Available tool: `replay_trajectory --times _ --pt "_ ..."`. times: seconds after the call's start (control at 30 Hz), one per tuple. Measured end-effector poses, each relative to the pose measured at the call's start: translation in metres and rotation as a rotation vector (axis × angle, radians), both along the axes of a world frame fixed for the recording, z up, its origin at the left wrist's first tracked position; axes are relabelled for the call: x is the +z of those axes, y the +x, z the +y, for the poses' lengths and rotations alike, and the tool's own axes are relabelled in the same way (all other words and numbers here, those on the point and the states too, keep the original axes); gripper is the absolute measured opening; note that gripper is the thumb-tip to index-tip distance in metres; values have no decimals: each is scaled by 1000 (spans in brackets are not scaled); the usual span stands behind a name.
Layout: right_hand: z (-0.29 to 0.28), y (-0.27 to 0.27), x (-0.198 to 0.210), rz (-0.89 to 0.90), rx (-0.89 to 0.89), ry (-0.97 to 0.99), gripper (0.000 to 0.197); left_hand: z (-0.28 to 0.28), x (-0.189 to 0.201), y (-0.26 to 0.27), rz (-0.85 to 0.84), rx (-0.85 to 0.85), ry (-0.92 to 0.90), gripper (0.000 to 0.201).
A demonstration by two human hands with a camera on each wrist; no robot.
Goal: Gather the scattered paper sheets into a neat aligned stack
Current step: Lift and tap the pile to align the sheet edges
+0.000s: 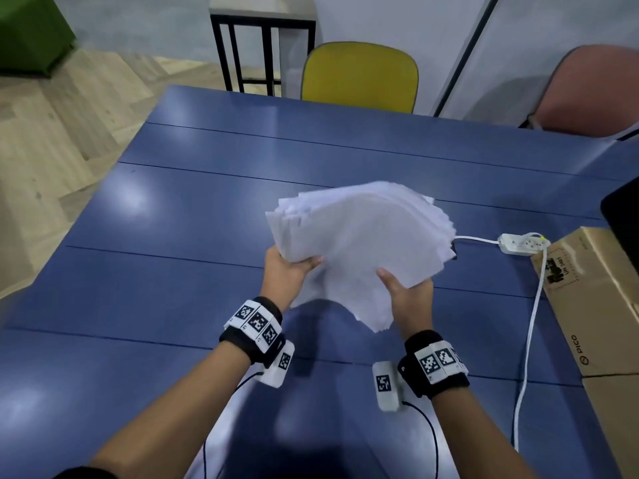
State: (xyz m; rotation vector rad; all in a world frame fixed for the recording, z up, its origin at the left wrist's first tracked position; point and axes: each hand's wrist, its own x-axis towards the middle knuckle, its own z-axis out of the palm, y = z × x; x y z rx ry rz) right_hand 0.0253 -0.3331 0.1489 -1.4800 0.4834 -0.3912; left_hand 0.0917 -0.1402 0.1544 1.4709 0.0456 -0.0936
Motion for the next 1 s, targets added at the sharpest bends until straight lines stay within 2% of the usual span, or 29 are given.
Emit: replay_trajectory --times 0.07,0.2,0.33,0.43,0.5,0.57,0.67,0.77,0.87,0.93,1.0 --pt "-3 -5 1 -9 -14 27 37 2 0 2 -24 -9 8 34" --pt "-10 -16 -8 44 67 31 43 12 -13 -5 -6 -122 34 48" --pt "-22 -19 -6 93 84 79 39 28 -6 -3 -29 -232 31 54" --pt "-27 -18 -1 82 125 28 30 38 -2 5 -33 -320 38 66" --pt "-21 -17 4 49 124 2 25 34 0 5 -17 -366 60 66" --pt "-18 -13 7 -13 121 12 32 33 2 7 13 -350 25 65" --pt "-21 -7 13 -63 129 14 41 34 5 18 20 -297 -18 74" --pt "-25 -1 17 -61 104 44 41 28 11 21 12 -295 39 66" --pt "-31 0 14 -65 78 75 50 29 7 24 3 -235 -9 61" --pt "-26 0 10 23 110 36 40 25 1 23 23 -283 58 59" --pt "-19 1 0 122 115 -17 31 17 -6 19 48 -280 102 46"
